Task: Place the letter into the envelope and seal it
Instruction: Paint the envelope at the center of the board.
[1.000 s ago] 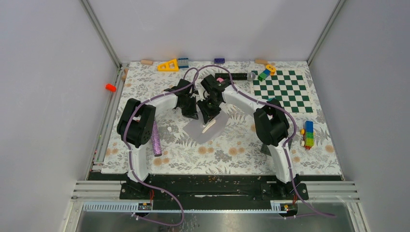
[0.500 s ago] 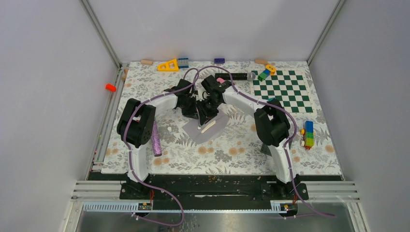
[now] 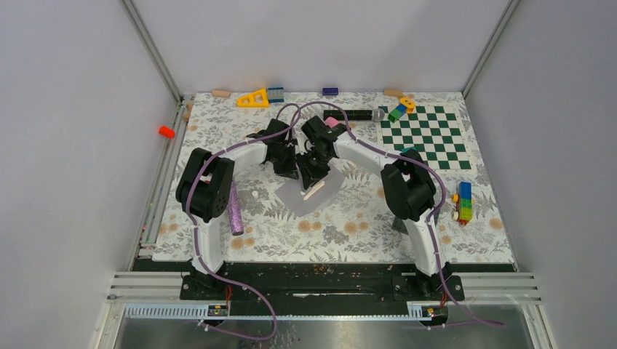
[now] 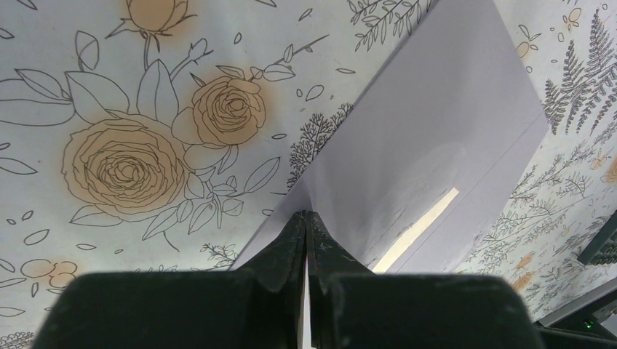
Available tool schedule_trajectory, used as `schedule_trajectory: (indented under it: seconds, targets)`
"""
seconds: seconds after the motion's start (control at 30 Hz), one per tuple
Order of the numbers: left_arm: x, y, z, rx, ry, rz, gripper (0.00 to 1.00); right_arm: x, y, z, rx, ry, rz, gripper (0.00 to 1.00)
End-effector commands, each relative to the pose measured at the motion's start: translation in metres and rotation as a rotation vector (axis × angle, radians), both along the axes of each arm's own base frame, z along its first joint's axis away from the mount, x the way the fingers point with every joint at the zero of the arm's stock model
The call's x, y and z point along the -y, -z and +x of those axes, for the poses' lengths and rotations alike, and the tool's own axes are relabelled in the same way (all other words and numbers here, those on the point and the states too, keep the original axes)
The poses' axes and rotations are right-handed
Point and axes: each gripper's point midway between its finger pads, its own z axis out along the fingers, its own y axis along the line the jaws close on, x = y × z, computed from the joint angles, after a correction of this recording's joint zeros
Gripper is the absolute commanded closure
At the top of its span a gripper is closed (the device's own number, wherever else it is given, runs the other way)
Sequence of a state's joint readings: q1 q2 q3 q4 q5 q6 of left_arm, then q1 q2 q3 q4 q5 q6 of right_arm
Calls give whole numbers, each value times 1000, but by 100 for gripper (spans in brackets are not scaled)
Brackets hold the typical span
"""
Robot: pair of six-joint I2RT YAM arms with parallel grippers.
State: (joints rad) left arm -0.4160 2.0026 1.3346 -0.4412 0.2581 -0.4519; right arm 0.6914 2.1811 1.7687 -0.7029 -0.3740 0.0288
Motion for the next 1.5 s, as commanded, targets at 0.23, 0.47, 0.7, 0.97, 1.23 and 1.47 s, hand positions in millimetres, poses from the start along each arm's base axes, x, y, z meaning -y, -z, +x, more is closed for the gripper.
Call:
schedule_trajectory:
  seconds: [0.23,0.47,0.7,0.97,1.23,1.47]
  targets:
    - [-15,29,-11,-25,5,111,100,14,-16,19,212,-25,-116,100]
    - [-13,30,-13,-7,25,136,100,18,-16,32,258,24,-148,100]
    - [-10,29,-13,13,46,155,100,19,-21,44,316,48,-161,100]
    - [-8,30,-12,29,64,170,100,14,-21,53,327,71,-162,100]
    - [-6,30,-13,33,76,173,100,8,-21,63,331,123,-157,100]
    - [-5,30,-13,38,79,174,100,6,-22,74,349,164,-162,100]
